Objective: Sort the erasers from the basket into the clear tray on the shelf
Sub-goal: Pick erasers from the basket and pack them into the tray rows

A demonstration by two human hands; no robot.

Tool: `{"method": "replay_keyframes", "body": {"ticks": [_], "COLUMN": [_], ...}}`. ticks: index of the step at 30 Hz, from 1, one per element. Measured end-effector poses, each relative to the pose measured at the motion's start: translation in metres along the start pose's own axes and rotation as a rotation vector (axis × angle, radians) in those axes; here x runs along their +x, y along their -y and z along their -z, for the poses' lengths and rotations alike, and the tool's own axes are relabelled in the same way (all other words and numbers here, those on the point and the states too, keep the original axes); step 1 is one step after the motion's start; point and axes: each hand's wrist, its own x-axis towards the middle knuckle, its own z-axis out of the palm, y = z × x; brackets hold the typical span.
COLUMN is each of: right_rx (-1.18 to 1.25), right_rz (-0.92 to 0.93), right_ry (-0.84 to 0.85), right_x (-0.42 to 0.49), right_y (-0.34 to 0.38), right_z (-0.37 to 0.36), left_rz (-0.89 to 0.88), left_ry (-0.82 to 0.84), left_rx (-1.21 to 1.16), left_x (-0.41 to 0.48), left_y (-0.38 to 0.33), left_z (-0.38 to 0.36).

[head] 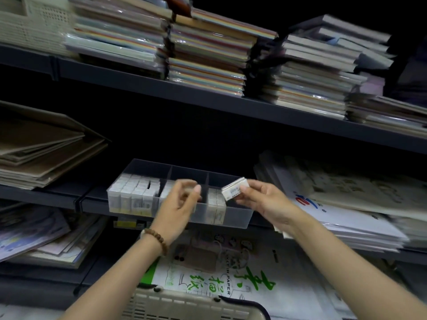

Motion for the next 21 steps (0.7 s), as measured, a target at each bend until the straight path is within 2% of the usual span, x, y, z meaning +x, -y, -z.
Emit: {"method": "replay_keyframes", "body": {"ticks": [3,7,9,11,17,19,21], "right_rx": [-0.191,-0.516,-0.790,-1.002,-0.979,-0.889,-0.695], "right_rz": [-0.031,-0.193,-0.241,-0.252,-0.354,-0.405,-0.464], "right_ry": [-0.073,-0.044,-0.025,-0.030,-0.105,-0.138,-0.191], "right_x": [0.019,0.039,0.046,0.053,0.063,0.064,0.065], "right_y": [0.011,0.005,-0.001,-0.006,-0.014,-0.014,-0.015], "right_z": [0.016,0.010,0.002,-0.005,-0.022,-0.021,-0.017], "left_rz": [-0.188,-0.115,-0.142,-0.158,-0.155,-0.153,-0.145], "left_ry": [-0.164,-0.105,-0.057,-0.052,-0.075,-0.076,-0.084], "left_rx": [0.352,0.617,0.761,0.797,0.786,0.775,0.753], "left_x": [0.007,0.007,0.005,0.005,0.006,0.006,0.006], "left_y": [0.016,0.038,0.046,0.051,0.052,0.051,0.050], "left_z": [0.023,0.032,0.030,0.029,0.029,0.029,0.029]}}
